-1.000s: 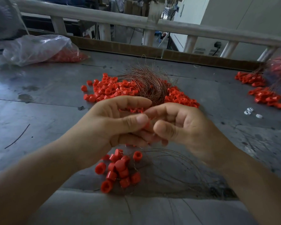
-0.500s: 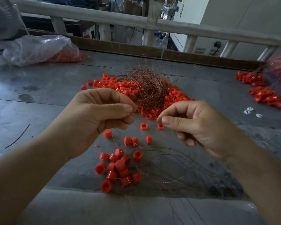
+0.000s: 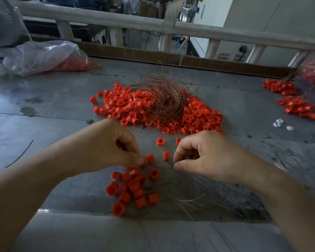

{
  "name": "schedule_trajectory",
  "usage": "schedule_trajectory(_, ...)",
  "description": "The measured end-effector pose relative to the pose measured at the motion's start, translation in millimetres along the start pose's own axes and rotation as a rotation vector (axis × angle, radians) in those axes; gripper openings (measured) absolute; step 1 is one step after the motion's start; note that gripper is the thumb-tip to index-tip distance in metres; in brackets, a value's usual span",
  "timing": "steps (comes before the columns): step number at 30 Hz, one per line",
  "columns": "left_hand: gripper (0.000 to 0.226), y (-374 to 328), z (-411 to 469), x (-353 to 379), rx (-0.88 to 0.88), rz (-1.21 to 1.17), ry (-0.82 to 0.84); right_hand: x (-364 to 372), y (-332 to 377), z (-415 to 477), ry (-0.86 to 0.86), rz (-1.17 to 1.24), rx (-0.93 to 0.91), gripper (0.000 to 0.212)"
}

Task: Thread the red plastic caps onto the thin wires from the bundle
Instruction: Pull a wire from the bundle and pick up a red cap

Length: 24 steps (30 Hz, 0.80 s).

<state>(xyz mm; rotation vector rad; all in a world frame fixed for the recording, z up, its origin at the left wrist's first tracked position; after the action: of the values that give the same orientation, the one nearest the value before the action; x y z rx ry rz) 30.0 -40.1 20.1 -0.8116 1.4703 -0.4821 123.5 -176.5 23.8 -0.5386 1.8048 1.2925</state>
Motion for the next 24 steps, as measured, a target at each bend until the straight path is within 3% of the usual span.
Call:
schedule_trajectory(2, 0.031, 2.7, 1.2, -6.6, -0.027, -0.021, -0.099, 0.4, 0.0, 0.1, 0.021, -0.002, 0.003, 0.014)
schedule_trajectory(4, 0.011, 10.6, 3.7, -19.0, -0.051, -0.027, -0.288, 0.0, -0.2, -1.1, 0.044, 0.030, 0.020, 0.018)
schedule_trajectory(6, 0.016, 18.6, 5.5, -30.9, -0.063, 0.015, -0.471, -3.2, -1.3, -2.0, 0.042, 0.071, 0.033, 0.038)
schedule_trajectory(9, 0.016, 28.1, 9.6, -38.3, -0.091, 0.084, -0.599, -12.5, -3.9, -2.1, 0.005, 0.115, 0.027, 0.057)
schedule_trajectory(11, 0.011, 34.7, 15.1, -39.8, -0.117, 0.129, -0.635, -19.4, -5.6, -2.1, -0.029, 0.157, 0.017, 0.057)
schedule_trajectory(16, 0.028, 41.9, 29.2, -35.7, -0.137, 0.290, -0.616, -33.5, -12.7, -2.2, -0.199, 0.225, 0.005, 0.054)
schedule_trajectory(24, 0.019, 38.6, 31.8, -30.4, -0.136, 0.371, -0.563, -45.3, -26.7, -0.1, -0.427, 0.326, 0.047, 0.040)
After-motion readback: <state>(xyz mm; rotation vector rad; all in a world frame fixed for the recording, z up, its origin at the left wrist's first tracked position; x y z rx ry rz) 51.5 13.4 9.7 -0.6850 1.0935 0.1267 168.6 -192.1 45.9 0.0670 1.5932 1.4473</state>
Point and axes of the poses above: each hand's wrist, its own z-axis towards the middle knuckle, its own x-axis out of the palm, y = z × x, the point moved 6 cm from there along z, towards the middle knuckle, and after that the axes turned 3 degrees about y, right-handed, at the moved point
